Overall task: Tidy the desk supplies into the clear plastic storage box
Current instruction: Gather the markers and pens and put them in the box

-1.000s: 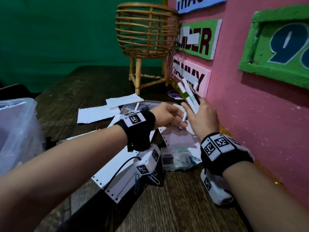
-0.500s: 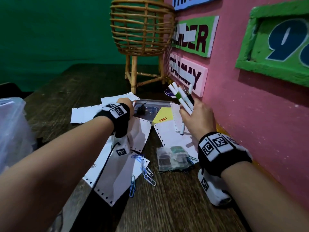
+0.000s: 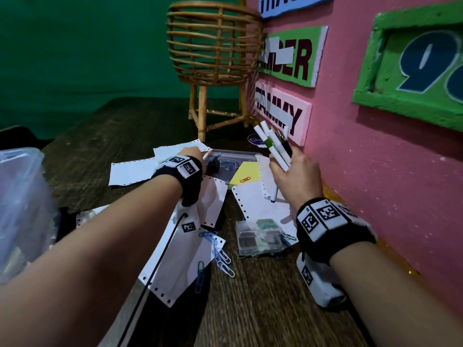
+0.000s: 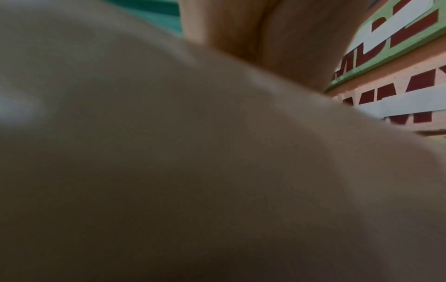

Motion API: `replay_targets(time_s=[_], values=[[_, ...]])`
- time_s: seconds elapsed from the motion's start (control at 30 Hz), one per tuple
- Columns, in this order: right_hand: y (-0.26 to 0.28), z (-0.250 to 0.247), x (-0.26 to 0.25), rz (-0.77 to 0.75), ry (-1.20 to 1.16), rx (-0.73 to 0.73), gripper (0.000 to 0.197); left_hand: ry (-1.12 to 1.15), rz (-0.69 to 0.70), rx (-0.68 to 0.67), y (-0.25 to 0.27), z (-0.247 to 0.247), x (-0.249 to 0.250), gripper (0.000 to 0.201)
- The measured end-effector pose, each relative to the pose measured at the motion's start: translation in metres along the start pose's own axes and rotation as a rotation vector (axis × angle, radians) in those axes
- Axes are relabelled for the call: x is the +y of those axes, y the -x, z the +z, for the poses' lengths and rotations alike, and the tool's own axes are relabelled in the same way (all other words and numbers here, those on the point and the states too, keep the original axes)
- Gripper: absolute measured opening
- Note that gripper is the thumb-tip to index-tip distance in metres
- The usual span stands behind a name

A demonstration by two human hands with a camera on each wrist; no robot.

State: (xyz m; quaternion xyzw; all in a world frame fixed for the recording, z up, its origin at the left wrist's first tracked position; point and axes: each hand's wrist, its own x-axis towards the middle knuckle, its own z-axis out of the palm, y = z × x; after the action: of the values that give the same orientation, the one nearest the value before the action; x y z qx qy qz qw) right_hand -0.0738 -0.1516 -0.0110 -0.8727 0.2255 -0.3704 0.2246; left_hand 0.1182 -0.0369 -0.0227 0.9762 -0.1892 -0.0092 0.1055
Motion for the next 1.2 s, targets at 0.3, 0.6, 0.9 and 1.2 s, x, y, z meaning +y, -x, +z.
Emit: replay_targets(time_s=[0.3, 0.6, 0.9, 1.2], values=[[0.002, -0.001, -0.005, -0.032, -0.020, 0.043, 0.033, 0.432, -0.159, 0.280, 0.020, -0.031, -0.017, 0.027], [0.024, -0.016, -0.041, 0.011, -0.294, -0.041, 0.031, 1.408, -0.184, 0.037, 0.099, -0.057, -0.023, 0.016], [0.064, -0.027, -0.073, 0.298, -0.730, -0.108, 0.042, 1.781, -0.131, -0.432, 0.188, -0.043, -0.032, 0.019], [0.091, -0.015, -0.100, 0.348, -0.879, -0.197, 0.016, 1.378, 0.134, -0.545, 0.231, -0.032, -0.033, 0.025]])
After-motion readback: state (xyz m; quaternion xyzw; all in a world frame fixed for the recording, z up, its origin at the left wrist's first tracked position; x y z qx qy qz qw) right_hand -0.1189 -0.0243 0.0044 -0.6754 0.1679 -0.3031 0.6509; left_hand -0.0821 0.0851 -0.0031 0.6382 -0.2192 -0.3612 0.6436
